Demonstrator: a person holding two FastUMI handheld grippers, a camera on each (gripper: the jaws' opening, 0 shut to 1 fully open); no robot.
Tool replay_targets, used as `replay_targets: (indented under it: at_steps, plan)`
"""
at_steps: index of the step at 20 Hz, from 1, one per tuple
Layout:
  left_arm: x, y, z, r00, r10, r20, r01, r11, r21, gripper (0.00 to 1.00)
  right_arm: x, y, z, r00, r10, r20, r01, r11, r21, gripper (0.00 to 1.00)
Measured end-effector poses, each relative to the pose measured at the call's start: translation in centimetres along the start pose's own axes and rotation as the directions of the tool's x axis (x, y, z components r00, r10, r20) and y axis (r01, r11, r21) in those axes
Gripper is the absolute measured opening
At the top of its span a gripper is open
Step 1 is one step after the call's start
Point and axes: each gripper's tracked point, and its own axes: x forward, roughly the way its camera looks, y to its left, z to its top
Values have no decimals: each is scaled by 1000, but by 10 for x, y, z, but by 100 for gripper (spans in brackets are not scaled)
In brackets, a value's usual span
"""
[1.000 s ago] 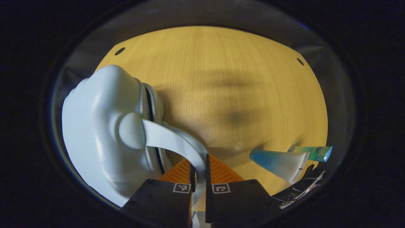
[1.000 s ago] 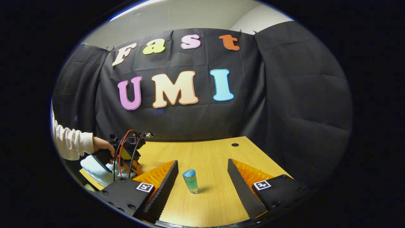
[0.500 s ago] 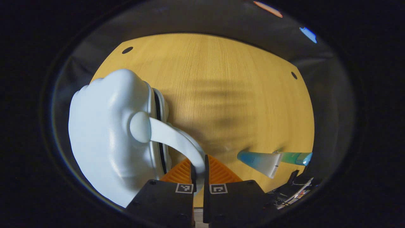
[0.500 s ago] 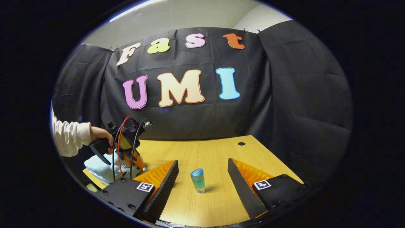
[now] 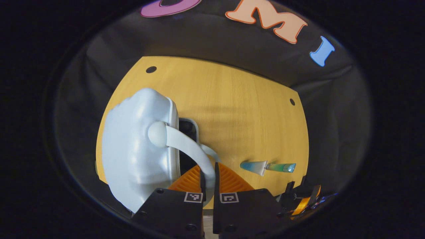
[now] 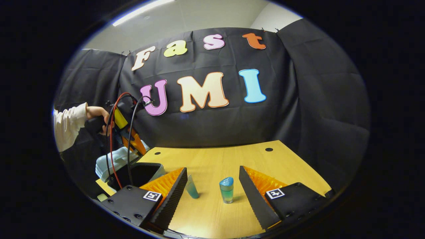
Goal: First open the suitcase, pack the skin care products into it, and then close the suitcase.
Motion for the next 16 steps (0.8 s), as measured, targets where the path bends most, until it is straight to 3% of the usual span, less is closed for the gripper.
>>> replay_targets:
  at_steps: [9, 11, 14, 16]
  plan:
    - [-96, 102, 26, 987, 103, 120, -101, 995, -22, 7, 13, 34, 6, 999, 26, 22, -26, 1000, 7, 98]
    - [-111, 137, 31, 977, 154, 145, -153, 988, -20, 4, 14, 42, 6, 999, 21, 26, -21, 1000, 4, 98]
    - [-136, 207, 39, 940, 284, 189, -290, 957, 2, 4, 19, 55, 4, 999, 14, 29, -14, 1000, 20, 98]
    - [-142, 238, 36, 930, 315, 188, -320, 948, -7, 4, 23, 63, 3, 1000, 9, 29, -9, 1000, 27, 98]
